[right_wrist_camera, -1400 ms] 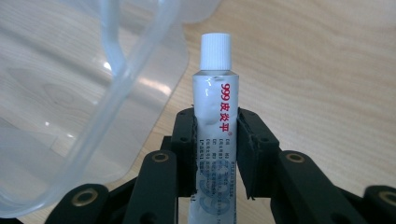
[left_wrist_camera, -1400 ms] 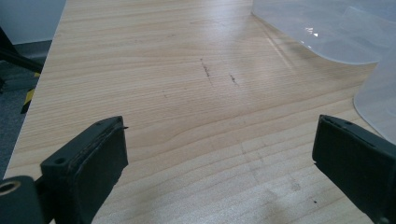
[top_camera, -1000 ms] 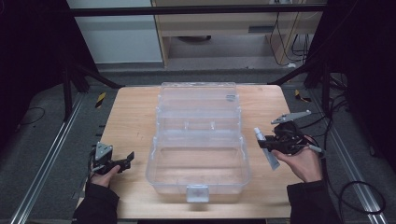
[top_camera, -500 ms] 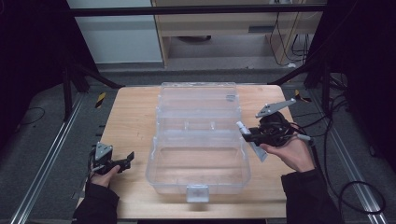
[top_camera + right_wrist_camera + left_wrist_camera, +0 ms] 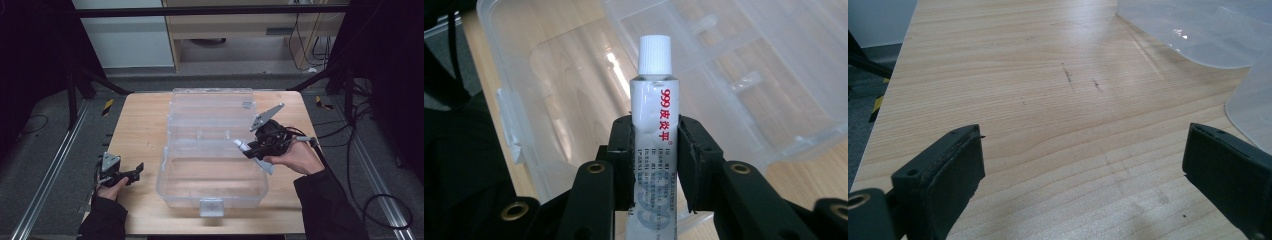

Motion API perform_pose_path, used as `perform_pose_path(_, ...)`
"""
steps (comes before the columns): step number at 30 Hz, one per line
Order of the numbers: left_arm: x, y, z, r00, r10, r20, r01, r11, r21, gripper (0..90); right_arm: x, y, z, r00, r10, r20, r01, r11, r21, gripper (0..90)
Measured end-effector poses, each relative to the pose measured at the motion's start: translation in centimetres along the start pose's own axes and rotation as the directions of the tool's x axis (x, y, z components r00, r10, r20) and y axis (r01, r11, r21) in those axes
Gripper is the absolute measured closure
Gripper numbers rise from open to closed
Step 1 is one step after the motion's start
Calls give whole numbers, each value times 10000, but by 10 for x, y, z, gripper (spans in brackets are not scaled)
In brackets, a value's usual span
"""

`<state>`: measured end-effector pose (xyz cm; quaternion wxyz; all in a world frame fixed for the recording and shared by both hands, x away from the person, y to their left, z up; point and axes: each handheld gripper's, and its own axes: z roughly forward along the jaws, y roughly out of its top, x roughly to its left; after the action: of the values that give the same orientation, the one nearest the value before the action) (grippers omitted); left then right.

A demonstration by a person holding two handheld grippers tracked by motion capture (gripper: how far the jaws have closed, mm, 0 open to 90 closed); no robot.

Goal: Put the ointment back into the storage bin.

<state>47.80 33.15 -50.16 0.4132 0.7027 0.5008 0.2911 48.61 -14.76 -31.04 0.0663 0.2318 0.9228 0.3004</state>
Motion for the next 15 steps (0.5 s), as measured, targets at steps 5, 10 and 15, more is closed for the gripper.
perform_pose_path(5,0,0,0,10000,-1,5,1,10000,0,27,4,4,9,9989,-433,-199,438,9986,298,698)
perform_pose_path(10,0,0,0,10000,-6,6,6,10000,4,27,8,6,23,9945,-865,-585,901,9940,622,698)
perform_pose_path(15,0,0,0,10000,1,4,-1,10000,25,27,12,6,36,9862,-1431,-836,1512,9834,1006,698)
